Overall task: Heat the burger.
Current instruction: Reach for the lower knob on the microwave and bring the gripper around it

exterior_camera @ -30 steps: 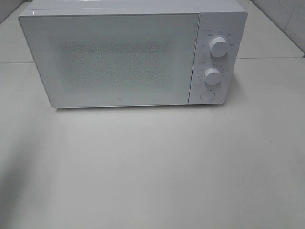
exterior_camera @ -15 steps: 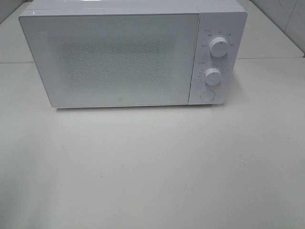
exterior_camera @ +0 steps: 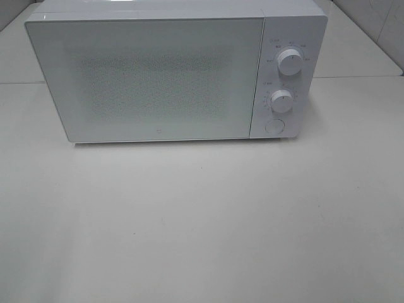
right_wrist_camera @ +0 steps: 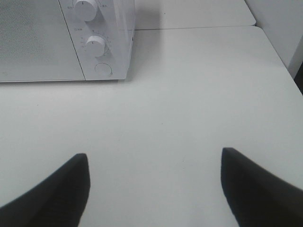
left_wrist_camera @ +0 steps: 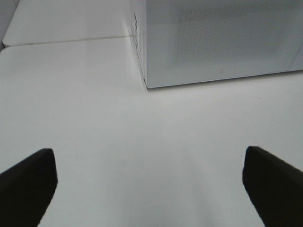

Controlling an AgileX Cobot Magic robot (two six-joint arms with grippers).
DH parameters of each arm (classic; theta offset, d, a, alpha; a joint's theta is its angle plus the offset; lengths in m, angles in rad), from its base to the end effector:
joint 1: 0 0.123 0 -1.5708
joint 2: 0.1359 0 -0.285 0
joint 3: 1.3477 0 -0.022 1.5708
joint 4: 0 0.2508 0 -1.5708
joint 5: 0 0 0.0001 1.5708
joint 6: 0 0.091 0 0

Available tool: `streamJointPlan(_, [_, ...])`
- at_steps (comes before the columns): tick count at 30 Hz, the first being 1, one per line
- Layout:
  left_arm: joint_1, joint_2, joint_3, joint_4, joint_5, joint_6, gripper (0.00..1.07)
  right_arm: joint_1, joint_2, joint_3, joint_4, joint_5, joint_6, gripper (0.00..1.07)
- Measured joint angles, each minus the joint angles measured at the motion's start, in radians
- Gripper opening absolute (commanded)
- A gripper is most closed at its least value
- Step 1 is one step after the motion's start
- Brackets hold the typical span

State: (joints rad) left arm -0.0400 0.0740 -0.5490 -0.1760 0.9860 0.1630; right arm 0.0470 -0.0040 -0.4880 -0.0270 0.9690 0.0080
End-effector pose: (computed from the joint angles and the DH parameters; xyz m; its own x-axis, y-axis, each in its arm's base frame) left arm 0.0035 -0.0134 0.2982 -0.3922 0.0801 -0.9164 0.1989 0.9800 0.0006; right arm -0.0005 -0.0021 0.2815 -0.3792 -0.0251 -0.9250 -0.0292 0.9995 -0.0152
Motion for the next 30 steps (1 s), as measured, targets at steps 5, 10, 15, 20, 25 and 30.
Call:
streamJointPlan(5, [0.0, -0.074, 0.0, 0.01, 0.002, 0.0, 1.02, 0.0, 0.0, 0.0, 0.0, 0.0, 0.0, 0.75])
streamJointPlan(10, [0.0, -0.079, 0.0, 0.008, 0.032, -0.002, 1.02, 0.0, 0.0, 0.0, 0.0, 0.0, 0.0, 0.75])
streamJointPlan(15, [0.0, -0.079, 0.018, 0.008, 0.067, -0.005, 1.02, 0.0, 0.0, 0.0, 0.0, 0.0, 0.0, 0.75])
streamJointPlan(20, [0.0, -0.079, 0.028, 0.016, 0.088, -0.024, 1.02, 0.0, 0.0, 0.0, 0.0, 0.0, 0.0, 0.75])
streamJointPlan(25, [0.0, -0.079, 0.028, 0.027, 0.088, -0.05, 1.02, 0.0, 0.0, 0.0, 0.0, 0.0, 0.0, 0.75])
streamJointPlan(30, [0.0, -0.079, 0.028, 0.028, 0.088, -0.051, 1.02, 0.0, 0.0, 0.0, 0.0, 0.0, 0.0, 0.75])
